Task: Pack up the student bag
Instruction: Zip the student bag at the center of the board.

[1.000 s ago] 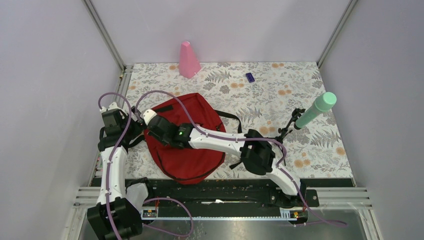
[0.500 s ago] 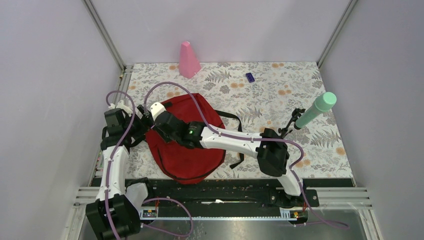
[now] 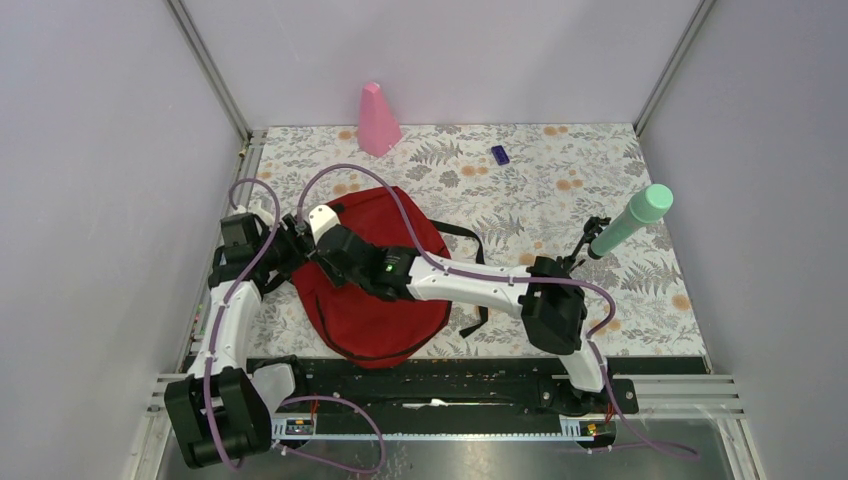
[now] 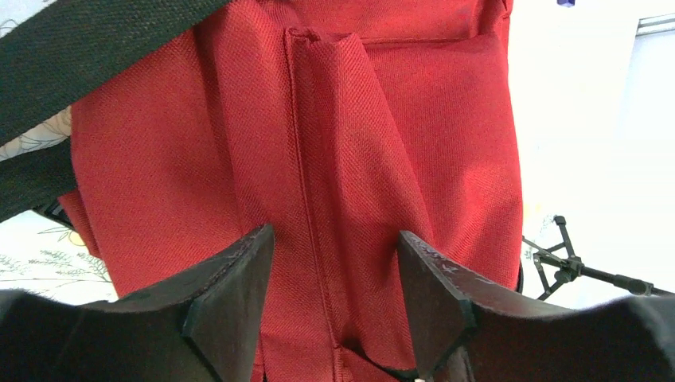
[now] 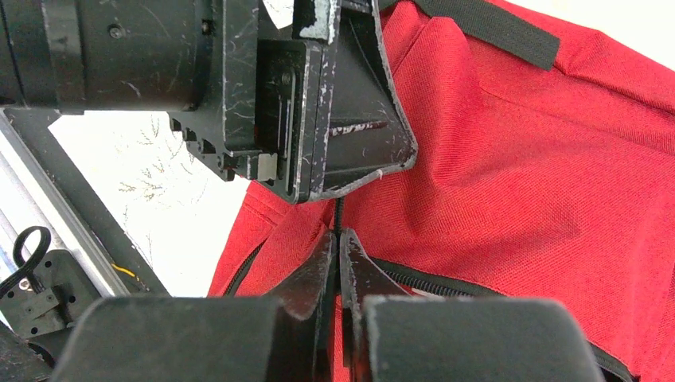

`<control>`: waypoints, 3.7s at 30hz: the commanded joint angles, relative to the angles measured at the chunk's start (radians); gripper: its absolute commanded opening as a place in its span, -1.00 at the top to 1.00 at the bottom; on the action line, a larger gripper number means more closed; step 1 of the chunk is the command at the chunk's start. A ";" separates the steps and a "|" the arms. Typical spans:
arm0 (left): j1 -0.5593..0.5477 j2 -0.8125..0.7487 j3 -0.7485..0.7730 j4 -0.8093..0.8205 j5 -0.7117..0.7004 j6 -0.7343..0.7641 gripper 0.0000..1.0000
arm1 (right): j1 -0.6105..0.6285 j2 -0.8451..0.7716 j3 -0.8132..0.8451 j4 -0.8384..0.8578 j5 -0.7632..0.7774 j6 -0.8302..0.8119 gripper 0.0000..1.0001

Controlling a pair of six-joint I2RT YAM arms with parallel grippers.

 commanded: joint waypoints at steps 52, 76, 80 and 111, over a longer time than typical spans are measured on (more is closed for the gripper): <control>0.002 -0.120 -0.008 0.087 0.014 0.024 0.00 | -0.107 -0.368 -0.455 0.272 0.113 0.121 1.00; -0.329 -0.545 -0.197 -0.026 -0.022 -0.224 -0.63 | -0.110 -0.293 -0.332 0.224 0.070 0.129 1.00; -0.349 -0.529 -0.197 -0.075 -0.016 -0.207 -0.58 | -0.111 -0.288 -0.329 0.221 0.066 0.132 1.00; -0.392 -0.348 -0.154 -0.053 -0.363 -0.242 1.00 | -0.194 -0.294 -0.369 0.192 0.182 0.109 1.00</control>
